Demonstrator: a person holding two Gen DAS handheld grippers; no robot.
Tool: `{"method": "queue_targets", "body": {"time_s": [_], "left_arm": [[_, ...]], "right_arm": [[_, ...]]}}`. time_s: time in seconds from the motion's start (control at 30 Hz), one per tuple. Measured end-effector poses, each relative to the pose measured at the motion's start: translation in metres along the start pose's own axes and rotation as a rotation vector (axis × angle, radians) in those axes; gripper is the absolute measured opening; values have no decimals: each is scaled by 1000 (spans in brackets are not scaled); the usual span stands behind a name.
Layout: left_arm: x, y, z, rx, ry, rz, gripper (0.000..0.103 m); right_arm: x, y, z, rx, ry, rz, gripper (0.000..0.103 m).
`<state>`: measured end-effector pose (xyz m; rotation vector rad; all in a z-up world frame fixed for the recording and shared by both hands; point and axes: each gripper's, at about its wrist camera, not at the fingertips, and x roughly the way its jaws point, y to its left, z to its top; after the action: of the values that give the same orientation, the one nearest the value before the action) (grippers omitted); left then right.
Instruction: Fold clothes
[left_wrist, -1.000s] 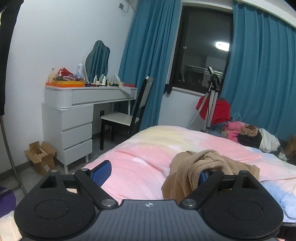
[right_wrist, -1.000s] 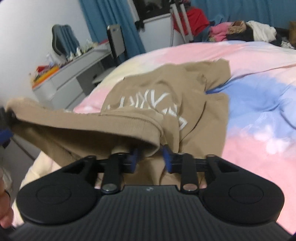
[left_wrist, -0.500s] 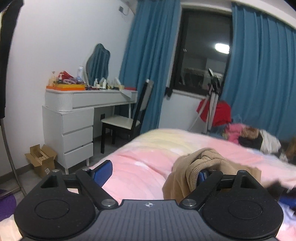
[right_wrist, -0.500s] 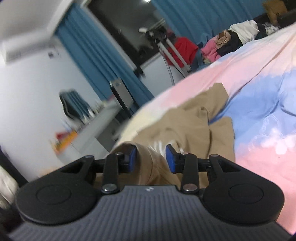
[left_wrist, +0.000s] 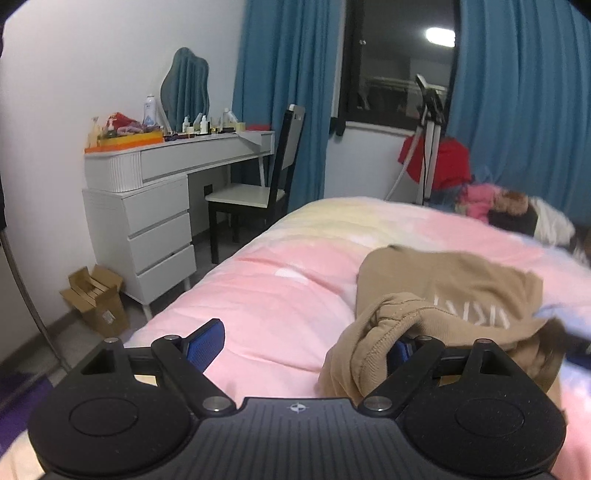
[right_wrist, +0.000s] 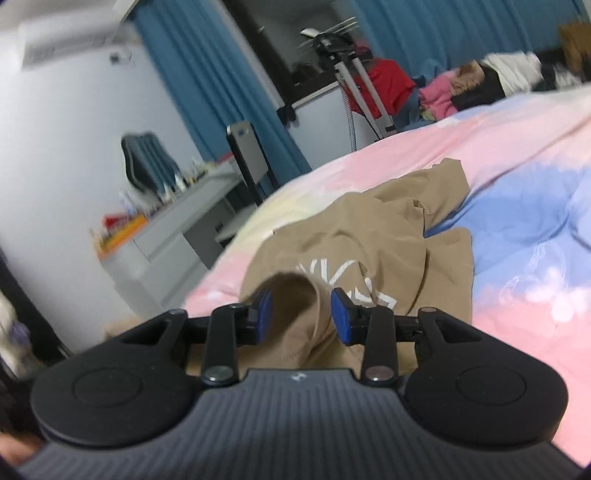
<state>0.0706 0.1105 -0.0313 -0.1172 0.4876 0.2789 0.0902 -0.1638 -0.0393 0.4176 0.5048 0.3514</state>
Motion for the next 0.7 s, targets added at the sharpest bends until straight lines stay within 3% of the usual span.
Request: {"method": "queue_targets", "body": {"time_s": [0.03,0.07,0.2,0.23,0.27,0.33,0.4,0.53,0.7], "left_arm": [[0,1,1,-8,-6,-2,89],[-1,1,2,-12,-10,-3,89],[1,0,2,-55,-11,-8,89],[2,1,1,-61,-17,1,89],[4,1,1,-62,-25,13,89],[7,1,1,-64,-39,45,88],[11,2,0,-72,-51,84,87],[11,4,-1,-138,-94,90,82],[-18,-3,-1,-215,-267,73,80]], "right_arm": [[3,1,-3,-10,7,-10,60],[6,2,-5,-20,15,-20,64],[27,3,-14,-55,52,-41,62],[34,2,-16,-66,65,-81,57],[41,2,-18,-77,78,-120,43],[51,1,-22,-97,91,-201,24],[47,2,-24,-114,57,-286,24],[23,11,-20,-172,-114,-412,21],[-12,34,-13,-264,-378,-493,21]]}}
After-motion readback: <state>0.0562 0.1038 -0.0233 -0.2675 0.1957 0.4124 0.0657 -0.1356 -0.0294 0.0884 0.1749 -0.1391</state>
